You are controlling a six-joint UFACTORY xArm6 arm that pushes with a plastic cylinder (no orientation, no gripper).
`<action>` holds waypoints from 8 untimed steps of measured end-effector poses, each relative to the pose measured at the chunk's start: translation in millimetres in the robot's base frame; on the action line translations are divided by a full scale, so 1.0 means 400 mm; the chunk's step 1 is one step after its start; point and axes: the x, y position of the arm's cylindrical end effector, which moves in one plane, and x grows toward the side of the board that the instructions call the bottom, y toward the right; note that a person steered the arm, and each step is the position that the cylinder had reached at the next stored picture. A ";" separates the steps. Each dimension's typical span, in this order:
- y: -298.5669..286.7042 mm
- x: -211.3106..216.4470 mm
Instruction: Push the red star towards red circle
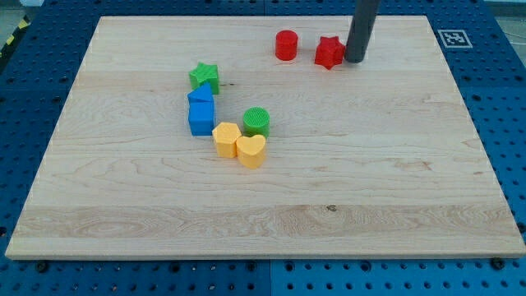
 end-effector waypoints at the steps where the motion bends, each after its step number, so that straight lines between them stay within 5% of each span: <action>1: -0.037 -0.044; 3: -0.030 -0.082; 5: 0.078 0.040; 8: 0.078 0.071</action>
